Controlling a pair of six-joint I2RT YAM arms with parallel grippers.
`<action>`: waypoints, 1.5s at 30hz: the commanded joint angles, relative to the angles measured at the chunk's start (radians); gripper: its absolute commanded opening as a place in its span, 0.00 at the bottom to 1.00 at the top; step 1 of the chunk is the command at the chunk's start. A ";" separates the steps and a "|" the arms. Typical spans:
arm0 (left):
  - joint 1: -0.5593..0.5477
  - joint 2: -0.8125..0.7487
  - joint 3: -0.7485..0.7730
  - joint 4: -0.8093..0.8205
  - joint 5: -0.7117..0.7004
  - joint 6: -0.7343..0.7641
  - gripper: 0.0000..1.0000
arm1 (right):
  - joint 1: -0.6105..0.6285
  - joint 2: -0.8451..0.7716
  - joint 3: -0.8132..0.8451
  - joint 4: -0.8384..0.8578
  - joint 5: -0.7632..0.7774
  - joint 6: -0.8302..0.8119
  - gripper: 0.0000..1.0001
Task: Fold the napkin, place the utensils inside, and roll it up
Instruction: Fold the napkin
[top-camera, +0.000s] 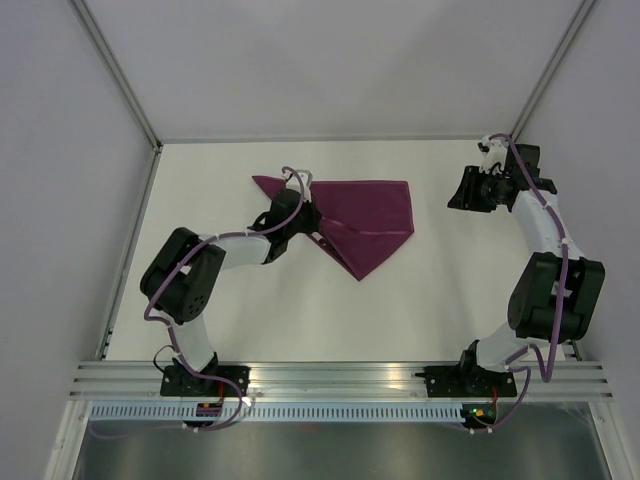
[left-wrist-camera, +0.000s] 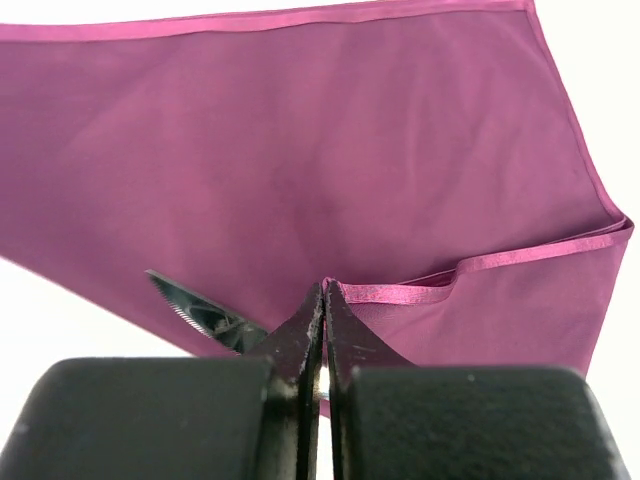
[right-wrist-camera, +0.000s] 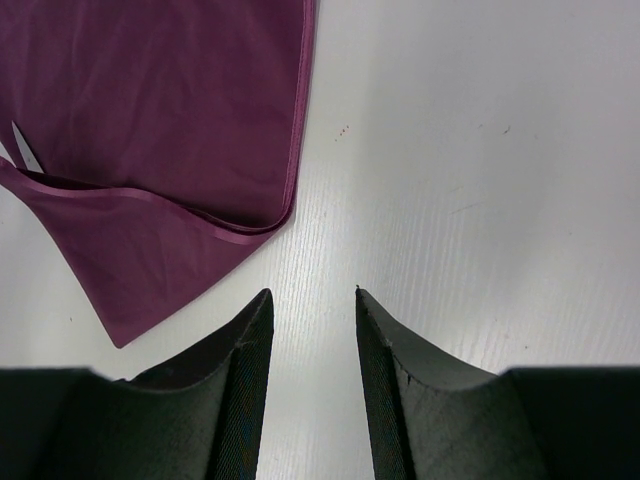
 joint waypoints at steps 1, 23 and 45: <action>0.027 -0.015 -0.018 0.023 0.036 -0.055 0.02 | 0.010 -0.006 0.003 0.021 0.014 -0.008 0.45; 0.104 -0.007 -0.056 0.018 0.048 -0.106 0.02 | 0.036 0.004 0.004 0.017 0.031 -0.014 0.45; 0.144 0.026 -0.047 0.029 0.082 -0.138 0.36 | 0.045 0.010 0.006 0.008 0.033 -0.024 0.45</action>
